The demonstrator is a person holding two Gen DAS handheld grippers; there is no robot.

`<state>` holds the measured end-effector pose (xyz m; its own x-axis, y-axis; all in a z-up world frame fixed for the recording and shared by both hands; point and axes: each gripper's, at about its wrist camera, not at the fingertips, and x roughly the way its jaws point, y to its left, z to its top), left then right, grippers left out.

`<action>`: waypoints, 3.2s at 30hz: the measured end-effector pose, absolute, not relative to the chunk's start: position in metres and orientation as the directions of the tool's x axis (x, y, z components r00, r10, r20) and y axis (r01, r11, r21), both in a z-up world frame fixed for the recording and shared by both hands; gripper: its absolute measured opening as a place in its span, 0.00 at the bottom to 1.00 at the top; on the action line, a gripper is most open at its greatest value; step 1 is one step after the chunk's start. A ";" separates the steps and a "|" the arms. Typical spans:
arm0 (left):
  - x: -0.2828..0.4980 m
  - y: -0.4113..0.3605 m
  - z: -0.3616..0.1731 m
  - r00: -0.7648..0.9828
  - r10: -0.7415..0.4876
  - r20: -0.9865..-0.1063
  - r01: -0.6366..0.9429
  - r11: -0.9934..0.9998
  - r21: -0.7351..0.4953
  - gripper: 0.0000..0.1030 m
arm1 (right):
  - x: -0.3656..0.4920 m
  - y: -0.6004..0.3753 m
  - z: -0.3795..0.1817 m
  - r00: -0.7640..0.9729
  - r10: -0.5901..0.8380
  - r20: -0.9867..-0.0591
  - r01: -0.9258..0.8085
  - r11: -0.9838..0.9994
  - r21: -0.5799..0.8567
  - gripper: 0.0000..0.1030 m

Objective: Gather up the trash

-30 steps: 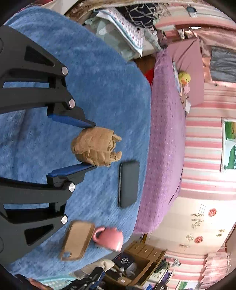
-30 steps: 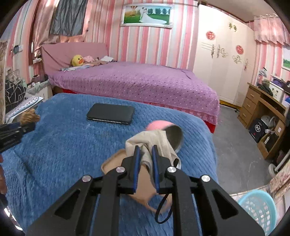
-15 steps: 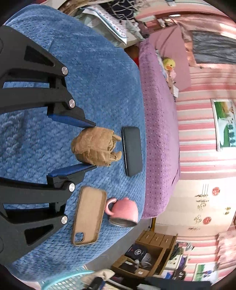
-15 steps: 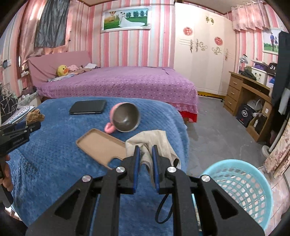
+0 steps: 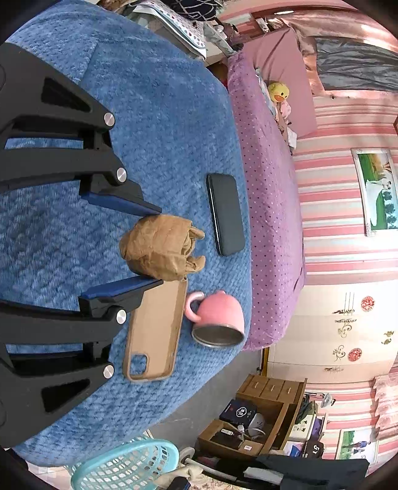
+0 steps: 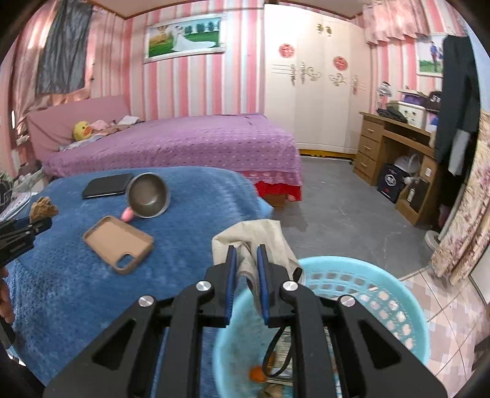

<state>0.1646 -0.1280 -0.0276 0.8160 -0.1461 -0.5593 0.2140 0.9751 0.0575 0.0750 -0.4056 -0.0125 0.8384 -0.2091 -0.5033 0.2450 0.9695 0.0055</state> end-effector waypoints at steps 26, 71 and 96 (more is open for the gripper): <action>0.104 -0.261 -0.027 0.787 -0.289 -0.545 0.375 0.926 0.051 0.37 | 0.037 -0.479 -0.030 0.804 -0.304 -0.512 0.356 0.934 0.005 0.14; 0.082 -0.252 -0.001 0.792 -0.339 -0.508 0.406 0.913 0.024 0.95 | 0.027 -0.511 -0.044 0.780 -0.336 -0.528 0.452 0.886 0.104 0.88; 0.021 -0.091 0.009 0.867 -0.219 -0.447 0.245 0.970 -0.001 0.95 | -0.020 -0.322 0.031 0.881 -0.217 -0.420 0.262 0.964 0.052 0.96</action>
